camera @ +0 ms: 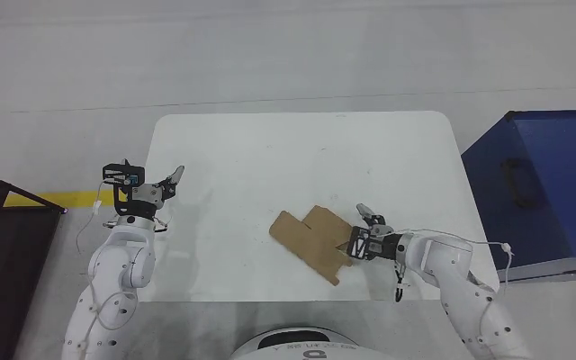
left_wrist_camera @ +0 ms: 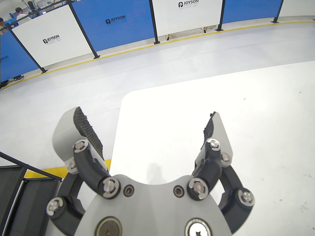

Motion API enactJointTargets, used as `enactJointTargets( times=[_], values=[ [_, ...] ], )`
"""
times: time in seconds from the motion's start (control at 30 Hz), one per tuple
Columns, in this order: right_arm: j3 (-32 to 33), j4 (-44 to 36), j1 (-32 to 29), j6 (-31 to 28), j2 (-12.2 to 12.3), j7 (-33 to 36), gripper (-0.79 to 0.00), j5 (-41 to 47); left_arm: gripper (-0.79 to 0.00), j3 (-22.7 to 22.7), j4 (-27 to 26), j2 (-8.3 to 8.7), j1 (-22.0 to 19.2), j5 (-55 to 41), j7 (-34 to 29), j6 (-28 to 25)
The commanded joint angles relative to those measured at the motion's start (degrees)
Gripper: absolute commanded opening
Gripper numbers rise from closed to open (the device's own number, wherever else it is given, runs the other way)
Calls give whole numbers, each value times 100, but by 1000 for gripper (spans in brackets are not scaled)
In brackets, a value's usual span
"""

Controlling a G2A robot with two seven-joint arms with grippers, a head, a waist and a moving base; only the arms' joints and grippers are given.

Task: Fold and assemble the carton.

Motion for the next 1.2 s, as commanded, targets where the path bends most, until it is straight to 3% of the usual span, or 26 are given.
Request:
enactJointTargets(
  times=[0.0,0.43,0.5,0.6,0.93,1.17],
  values=[
    [-25,-159,-81,-12,9,-50,0,33,0,0,0,0,0,0,0,0],
    [-162,-400,-349,756,67,-263,0,-490,0,0,0,0,0,0,0,0],
    [-95,-443,-428,800,89,-374,-135,-537,0,0,0,0,0,0,0,0],
    [1,-565,-558,900,126,-455,-252,-753,0,0,0,0,0,0,0,0],
    [-64,-862,-1004,1375,227,-502,-286,-1985,0,0,0,0,0,0,0,0],
    [-108,-951,-1136,1432,269,-557,-311,-2292,0,0,0,0,0,0,0,0]
  ],
)
